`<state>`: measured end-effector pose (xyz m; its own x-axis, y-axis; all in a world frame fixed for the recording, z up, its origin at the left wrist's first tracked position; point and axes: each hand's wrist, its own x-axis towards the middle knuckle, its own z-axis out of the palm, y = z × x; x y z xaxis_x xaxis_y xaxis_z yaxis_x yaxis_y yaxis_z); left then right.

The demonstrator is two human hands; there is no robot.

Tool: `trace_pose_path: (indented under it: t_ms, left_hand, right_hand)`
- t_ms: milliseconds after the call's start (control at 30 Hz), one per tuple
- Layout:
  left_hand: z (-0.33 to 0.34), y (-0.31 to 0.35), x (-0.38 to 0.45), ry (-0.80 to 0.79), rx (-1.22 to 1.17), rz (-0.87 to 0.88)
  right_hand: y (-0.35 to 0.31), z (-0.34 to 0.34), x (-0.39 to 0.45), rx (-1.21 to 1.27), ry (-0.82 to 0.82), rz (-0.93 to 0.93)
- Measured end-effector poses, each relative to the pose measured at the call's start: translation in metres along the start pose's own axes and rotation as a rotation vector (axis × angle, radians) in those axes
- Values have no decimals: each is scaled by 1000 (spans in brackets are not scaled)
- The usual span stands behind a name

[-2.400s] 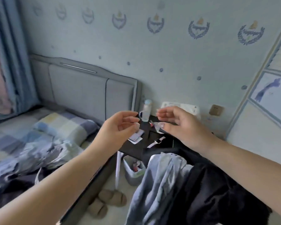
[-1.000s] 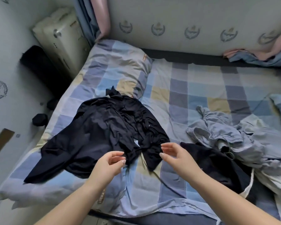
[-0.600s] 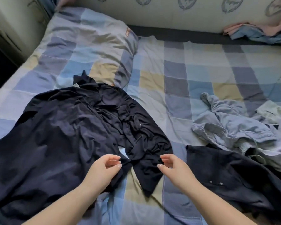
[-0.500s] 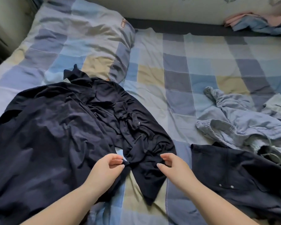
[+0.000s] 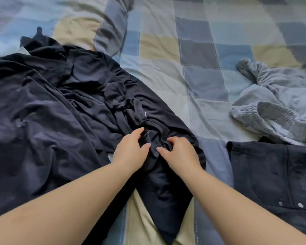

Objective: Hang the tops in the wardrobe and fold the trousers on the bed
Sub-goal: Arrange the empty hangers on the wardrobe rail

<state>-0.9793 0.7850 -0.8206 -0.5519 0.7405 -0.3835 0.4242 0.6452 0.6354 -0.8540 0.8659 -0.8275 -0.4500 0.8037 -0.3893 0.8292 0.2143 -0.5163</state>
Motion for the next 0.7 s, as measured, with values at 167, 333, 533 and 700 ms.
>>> trace_pose_path:
  t_ms: [167, 333, 533, 700]
  left_hand:
    - [-9, 6, 9, 93, 258, 144]
    - [-16, 26, 7, 146, 428, 422]
    - [-37, 60, -6, 69, 484, 461]
    - [-85, 106, -29, 61, 390, 399]
  right_hand:
    - [5, 6, 7, 83, 58, 76]
    - [7, -10, -26, 316, 80, -64]
    - [6, -61, -64, 570, 55, -104]
    - [-7, -139, -91, 766, 154, -133]
